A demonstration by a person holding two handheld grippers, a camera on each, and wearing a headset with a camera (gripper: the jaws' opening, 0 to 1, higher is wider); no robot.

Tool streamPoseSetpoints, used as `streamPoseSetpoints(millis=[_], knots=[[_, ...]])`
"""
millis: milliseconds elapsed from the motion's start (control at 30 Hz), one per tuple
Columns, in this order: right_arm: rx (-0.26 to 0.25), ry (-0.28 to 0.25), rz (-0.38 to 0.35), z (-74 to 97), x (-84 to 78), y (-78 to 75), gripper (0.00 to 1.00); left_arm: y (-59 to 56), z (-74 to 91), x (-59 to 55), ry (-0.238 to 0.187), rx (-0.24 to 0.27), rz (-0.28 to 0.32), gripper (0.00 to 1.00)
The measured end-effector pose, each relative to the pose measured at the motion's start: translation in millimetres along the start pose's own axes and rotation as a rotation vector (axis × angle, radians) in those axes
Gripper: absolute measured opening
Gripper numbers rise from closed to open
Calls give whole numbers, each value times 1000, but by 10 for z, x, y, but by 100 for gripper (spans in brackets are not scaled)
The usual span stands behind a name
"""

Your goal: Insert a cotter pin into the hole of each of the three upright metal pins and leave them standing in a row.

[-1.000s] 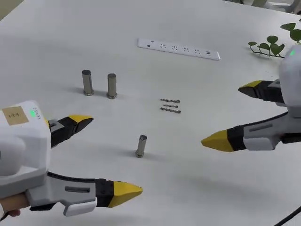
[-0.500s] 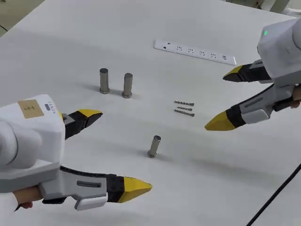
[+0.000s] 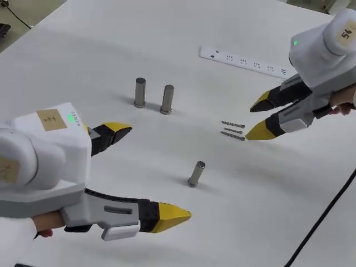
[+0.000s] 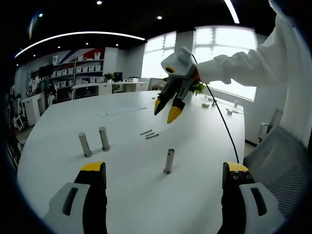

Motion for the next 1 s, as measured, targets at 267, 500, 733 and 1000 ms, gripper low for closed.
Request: streamPoseSetpoints(millis=[267,500,733,1000], knots=[[-16,50,29,-210,66,-231,23,-8,-5,-4,2,-10,0,99],[-15,108,39,-335,33,-278,18,-27,-4,4,2,-25,4,99],[-33,148,55,-421,10,-364,14,-58,-14,-5,11,-48,4,99],[-61,160,62,-522,-26,-439,9,-71,-25,-27,18,-59,2,99]])
Point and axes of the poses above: the centre of the closed fingertips' face, and the gripper's own axes: z roughly backward along the fingers, y roughly to its left, x roughly out of its top, the point moved 10 cm from there along z, roughly backward along the fingers, and after that the axes turned 15 degrees about -z, right-handed, at the moved point
